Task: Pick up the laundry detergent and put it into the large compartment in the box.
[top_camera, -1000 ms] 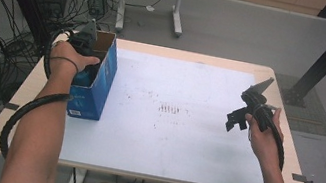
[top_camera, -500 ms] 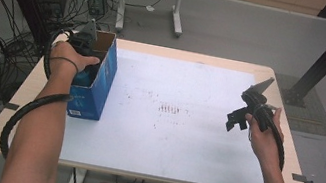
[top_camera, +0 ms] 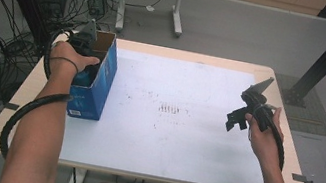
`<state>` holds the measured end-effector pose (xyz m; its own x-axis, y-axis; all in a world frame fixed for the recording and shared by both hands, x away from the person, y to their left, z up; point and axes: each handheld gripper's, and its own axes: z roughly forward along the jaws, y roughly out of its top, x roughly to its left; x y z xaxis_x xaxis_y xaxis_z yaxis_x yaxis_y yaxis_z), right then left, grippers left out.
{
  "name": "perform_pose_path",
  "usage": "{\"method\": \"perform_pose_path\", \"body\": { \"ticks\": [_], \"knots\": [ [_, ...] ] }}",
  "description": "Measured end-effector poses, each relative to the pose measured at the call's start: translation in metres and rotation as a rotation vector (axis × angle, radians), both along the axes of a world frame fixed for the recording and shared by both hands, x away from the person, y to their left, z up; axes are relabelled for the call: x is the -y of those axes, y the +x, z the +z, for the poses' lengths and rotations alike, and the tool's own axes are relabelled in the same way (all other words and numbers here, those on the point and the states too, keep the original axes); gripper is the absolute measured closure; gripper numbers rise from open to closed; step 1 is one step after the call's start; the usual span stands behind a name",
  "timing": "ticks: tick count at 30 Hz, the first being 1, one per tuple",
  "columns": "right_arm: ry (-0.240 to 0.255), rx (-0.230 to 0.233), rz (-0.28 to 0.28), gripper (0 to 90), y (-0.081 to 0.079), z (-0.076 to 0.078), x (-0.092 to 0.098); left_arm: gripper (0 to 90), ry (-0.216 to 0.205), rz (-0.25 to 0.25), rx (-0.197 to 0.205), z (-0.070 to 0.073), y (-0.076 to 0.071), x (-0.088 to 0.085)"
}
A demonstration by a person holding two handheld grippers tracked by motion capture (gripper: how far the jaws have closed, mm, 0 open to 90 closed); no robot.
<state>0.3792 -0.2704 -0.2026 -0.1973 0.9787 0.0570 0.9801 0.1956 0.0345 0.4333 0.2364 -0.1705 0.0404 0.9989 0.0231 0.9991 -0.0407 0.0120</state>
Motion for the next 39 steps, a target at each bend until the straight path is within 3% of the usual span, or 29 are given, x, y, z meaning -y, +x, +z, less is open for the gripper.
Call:
{"method": "perform_pose_path", "body": {
  "ticks": [39],
  "knots": [
    [0.000,0.009,0.008,4.9,-0.0013,0.0008,-0.0007,36.8,-0.010,0.002,-0.003,-0.0006,0.0000,-0.0012]
  ]
}}
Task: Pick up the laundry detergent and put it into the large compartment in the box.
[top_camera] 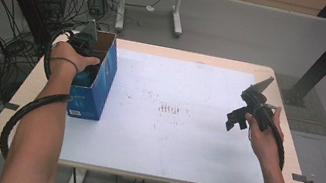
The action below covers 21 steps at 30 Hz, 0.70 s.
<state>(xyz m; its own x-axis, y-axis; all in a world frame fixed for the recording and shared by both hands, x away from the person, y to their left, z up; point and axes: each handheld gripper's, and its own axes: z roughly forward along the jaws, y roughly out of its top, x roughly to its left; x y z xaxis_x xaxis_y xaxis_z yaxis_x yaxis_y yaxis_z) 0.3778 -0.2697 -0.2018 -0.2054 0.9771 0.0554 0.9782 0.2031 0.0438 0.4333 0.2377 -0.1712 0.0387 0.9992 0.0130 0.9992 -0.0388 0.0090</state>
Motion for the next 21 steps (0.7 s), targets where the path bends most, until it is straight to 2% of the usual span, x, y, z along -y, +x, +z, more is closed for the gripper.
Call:
{"method": "perform_pose_path", "body": {
  "ticks": [10,21],
  "knots": [
    [0.000,0.002,0.002,4.9,-0.001,0.001,-0.001,35.1,-0.004,-0.001,0.006,0.005,-0.002,-0.002],
    [0.004,0.007,0.013,4.9,-0.002,0.001,-0.004,31.1,0.003,0.006,0.033,0.024,-0.007,0.001]
  ]
}}
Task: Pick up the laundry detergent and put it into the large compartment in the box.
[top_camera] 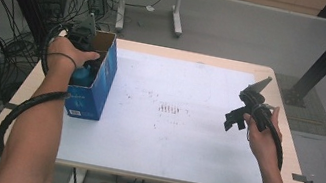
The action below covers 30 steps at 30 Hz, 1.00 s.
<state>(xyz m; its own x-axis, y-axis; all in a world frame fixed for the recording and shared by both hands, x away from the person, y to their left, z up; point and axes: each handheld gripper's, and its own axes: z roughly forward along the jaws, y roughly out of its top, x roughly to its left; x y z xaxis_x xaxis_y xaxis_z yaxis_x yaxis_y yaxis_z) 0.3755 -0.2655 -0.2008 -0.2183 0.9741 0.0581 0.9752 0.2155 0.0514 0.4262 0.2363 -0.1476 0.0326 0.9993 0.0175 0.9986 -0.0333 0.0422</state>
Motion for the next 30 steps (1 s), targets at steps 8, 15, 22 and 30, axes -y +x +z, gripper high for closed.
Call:
{"method": "perform_pose_path", "body": {
  "ticks": [8,15,22,30],
  "knots": [
    [0.002,0.002,0.003,4.9,0.000,0.001,-0.001,28.6,0.001,-0.003,0.012,0.018,-0.006,0.001],
    [0.005,0.004,0.011,4.9,0.001,0.001,-0.002,21.5,-0.008,-0.032,0.032,0.045,-0.015,0.002],
    [0.008,0.006,0.018,4.9,0.002,0.005,-0.006,15.4,-0.067,-0.093,0.042,0.060,-0.019,0.016],
    [-0.011,0.009,0.030,4.9,0.003,0.009,-0.014,12.1,-0.093,-0.166,0.046,0.064,-0.019,0.050]
  ]
}}
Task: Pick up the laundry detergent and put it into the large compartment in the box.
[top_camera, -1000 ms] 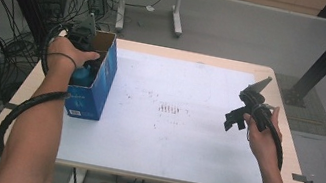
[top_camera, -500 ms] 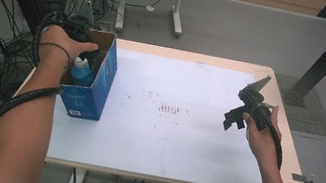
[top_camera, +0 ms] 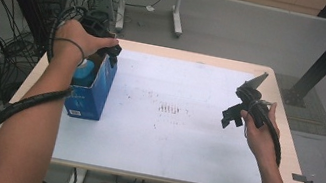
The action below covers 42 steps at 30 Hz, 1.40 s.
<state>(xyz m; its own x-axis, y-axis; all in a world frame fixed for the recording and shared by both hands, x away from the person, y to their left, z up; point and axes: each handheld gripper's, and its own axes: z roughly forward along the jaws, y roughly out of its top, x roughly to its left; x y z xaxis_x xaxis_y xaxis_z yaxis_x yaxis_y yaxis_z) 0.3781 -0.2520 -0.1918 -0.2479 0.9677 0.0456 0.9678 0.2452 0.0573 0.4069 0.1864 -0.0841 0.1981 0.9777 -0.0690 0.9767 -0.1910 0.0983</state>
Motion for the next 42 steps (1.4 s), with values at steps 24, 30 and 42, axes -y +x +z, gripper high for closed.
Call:
{"method": "perform_pose_path", "body": {
  "ticks": [24,30,42],
  "knots": [
    [0.000,0.006,0.007,4.9,-0.003,0.007,0.001,9.0,-0.057,-0.061,-0.007,-0.006,-0.008,0.056],
    [0.001,0.008,0.005,4.9,-0.003,0.008,0.000,9.1,-0.060,-0.066,-0.007,-0.006,-0.007,0.058],
    [0.006,0.007,0.002,4.9,-0.003,0.007,0.002,9.1,-0.060,-0.067,-0.009,-0.006,-0.006,0.059]
  ]
}}
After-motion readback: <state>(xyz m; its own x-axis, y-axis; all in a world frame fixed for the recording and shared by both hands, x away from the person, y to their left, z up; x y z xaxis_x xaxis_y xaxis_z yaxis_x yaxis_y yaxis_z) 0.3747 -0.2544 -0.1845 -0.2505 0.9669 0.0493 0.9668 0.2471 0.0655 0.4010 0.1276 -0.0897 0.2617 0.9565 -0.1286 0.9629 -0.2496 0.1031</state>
